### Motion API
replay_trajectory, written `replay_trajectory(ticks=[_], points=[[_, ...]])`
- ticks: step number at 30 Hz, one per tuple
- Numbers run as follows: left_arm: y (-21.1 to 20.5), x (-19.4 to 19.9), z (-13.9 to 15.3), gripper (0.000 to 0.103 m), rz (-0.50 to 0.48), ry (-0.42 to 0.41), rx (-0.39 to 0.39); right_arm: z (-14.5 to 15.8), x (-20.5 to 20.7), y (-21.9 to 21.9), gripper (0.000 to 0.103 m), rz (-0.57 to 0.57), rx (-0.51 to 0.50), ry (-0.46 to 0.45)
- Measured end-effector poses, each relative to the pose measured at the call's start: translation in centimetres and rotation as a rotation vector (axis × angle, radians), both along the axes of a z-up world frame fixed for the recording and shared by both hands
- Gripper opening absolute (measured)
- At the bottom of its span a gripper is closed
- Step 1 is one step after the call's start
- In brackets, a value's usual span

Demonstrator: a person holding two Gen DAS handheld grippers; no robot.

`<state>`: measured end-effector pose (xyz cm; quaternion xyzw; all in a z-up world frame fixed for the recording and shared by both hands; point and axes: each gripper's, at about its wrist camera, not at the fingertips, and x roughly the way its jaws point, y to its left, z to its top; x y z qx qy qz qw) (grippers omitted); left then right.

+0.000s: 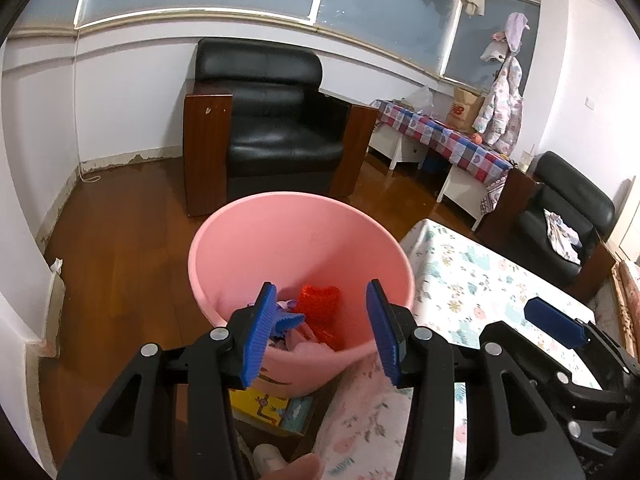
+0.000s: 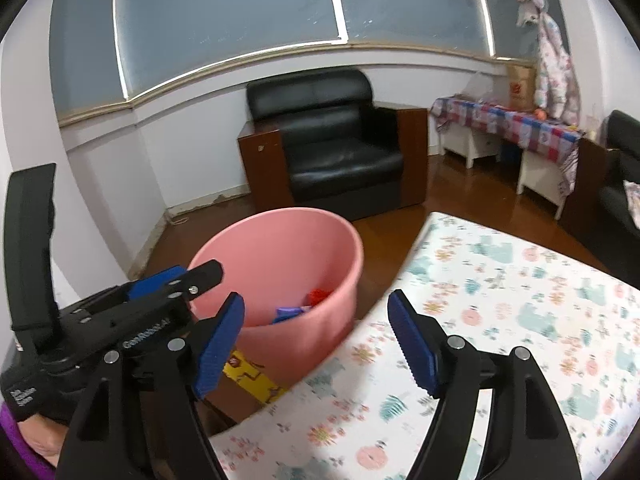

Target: Collect trash

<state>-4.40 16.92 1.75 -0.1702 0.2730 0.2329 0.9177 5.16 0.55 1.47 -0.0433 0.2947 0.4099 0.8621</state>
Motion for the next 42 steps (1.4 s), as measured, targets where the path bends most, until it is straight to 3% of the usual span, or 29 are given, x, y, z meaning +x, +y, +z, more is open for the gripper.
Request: replay_trajectory(ticks=[18,42], points=[[-7.5,-1.1,0.5,0.047,-0.025,0.025,0.066,0.5,-1.2,-7.7,0.077,-0.151,0.005,0.001],[-10.5,-0.7,0.0,0.047,-0.078,0.058,0.101,0.7,-1.2,-10.2,0.077,-0.213,0.007,0.003]])
